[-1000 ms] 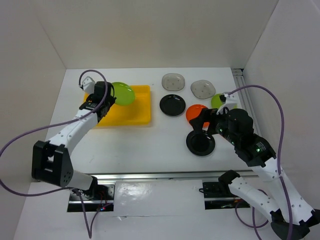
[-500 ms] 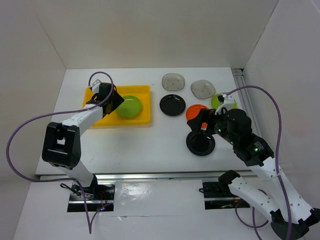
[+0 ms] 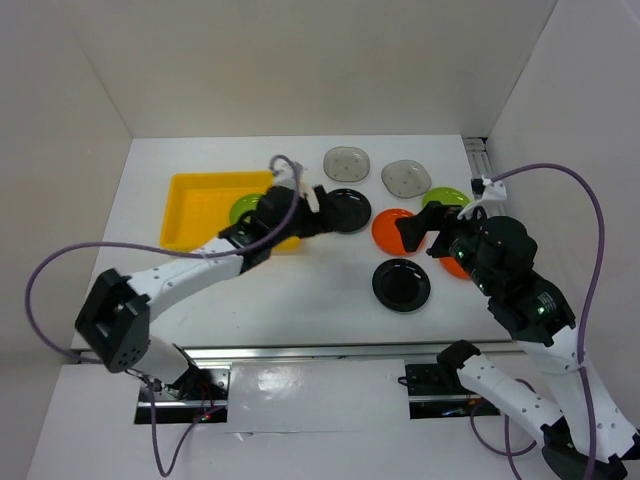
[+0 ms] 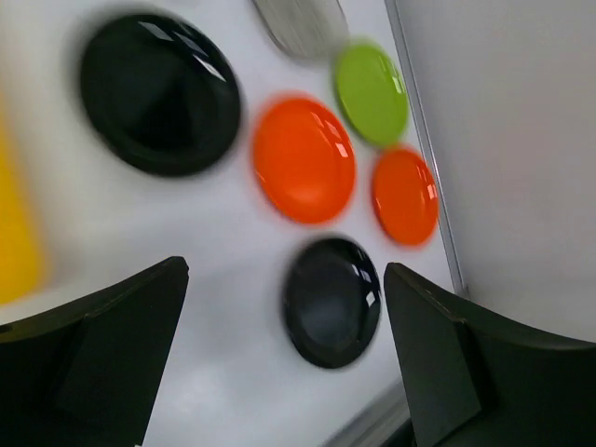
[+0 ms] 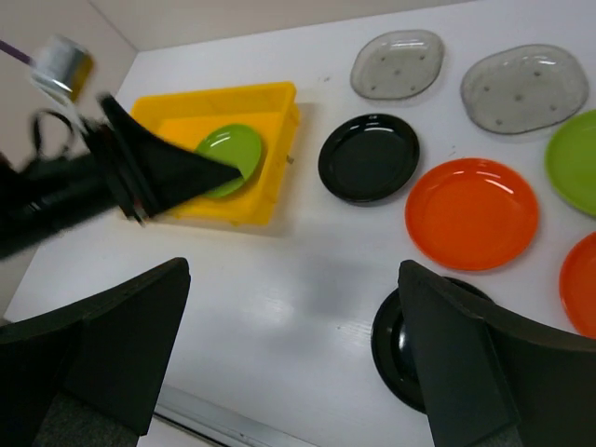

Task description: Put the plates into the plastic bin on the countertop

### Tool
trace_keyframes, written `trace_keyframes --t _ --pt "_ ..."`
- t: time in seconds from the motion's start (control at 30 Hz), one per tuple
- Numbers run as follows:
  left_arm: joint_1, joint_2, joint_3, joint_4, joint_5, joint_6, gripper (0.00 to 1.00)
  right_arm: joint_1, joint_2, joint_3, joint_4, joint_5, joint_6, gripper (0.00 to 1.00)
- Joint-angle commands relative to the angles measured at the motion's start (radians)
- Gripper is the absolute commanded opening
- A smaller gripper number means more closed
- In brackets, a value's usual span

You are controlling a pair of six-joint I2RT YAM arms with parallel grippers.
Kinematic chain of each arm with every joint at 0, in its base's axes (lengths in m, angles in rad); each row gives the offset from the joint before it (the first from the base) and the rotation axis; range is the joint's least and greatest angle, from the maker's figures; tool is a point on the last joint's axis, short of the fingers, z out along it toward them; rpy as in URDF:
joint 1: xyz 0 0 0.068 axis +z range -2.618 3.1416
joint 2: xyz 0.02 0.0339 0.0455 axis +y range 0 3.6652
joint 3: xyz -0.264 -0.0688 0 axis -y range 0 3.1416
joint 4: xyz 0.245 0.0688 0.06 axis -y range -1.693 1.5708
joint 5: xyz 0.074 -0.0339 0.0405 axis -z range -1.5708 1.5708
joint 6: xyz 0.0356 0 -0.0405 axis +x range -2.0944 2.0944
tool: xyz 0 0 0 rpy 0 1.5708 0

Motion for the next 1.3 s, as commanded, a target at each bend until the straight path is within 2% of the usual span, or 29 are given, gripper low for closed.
trace_keyframes --t 0.0,0.13,0.3,0.43,0.53,0.6,0.67,0.7,0.73,0.83,0.97,1.0,1.07,1.17,1.23,1.27 --pt "-0.167 0.158 -0.04 0.157 0.164 0.034 1.0 -0.001 -0.009 0.068 -0.043 0.082 -0.027 1.0" --pt "-0.235 0.449 0.054 0.216 0.199 0.022 1.0 -0.001 -0.025 0.079 -0.043 0.027 -0.027 1.0" --pt "-0.261 0.588 0.106 0.267 0.21 -0.018 1.0 -0.001 -0.07 0.047 -0.034 -0.035 -0.007 1.0" --pt "-0.27 0.662 0.143 0.267 0.219 -0.038 0.93 -0.001 -0.081 0.036 -0.052 -0.016 -0.007 1.0" --pt "-0.28 0.693 0.153 0.256 0.228 -0.038 0.81 -0.001 -0.098 0.013 -0.032 -0.016 -0.007 1.0" --pt "-0.28 0.693 0.143 0.256 0.228 -0.047 0.71 -0.001 -0.115 0.004 -0.023 -0.016 -0.007 1.0" --pt "-0.28 0.693 0.131 0.268 0.228 -0.047 0.71 -0.001 -0.115 0.004 -0.023 -0.016 -0.007 1.0" --pt "-0.28 0.693 0.13 0.277 0.228 -0.047 0.67 -0.001 -0.115 0.004 -0.023 -0.016 -0.007 1.0" --pt "-0.28 0.693 0.13 0.277 0.237 -0.047 0.54 -0.001 -0.102 0.004 -0.023 -0.016 -0.007 1.0" --pt "-0.28 0.703 0.13 0.277 0.257 -0.057 0.3 -0.001 -0.102 -0.005 -0.012 -0.016 -0.017 1.0" --pt "-0.28 0.713 0.141 0.277 0.285 -0.057 0.11 -0.001 -0.102 -0.018 -0.003 -0.026 -0.017 1.0" --pt "-0.28 0.713 0.153 0.258 0.285 -0.067 0.0 -0.001 -0.102 -0.018 -0.003 -0.026 -0.017 1.0" --pt "-0.28 0.693 0.143 0.257 0.294 -0.067 0.0 -0.001 -0.093 -0.018 -0.003 -0.026 -0.017 1.0" --pt "-0.247 0.541 0.1 0.222 0.285 -0.078 0.0 -0.001 -0.093 -0.038 0.007 -0.026 -0.007 1.0" --pt "-0.206 0.396 0.113 0.111 0.227 -0.078 0.0 -0.001 -0.084 -0.048 0.026 -0.026 -0.007 1.0" --pt "-0.186 0.353 0.153 -0.042 0.184 -0.078 0.0 -0.001 -0.084 -0.048 0.035 -0.035 -0.007 1.0"
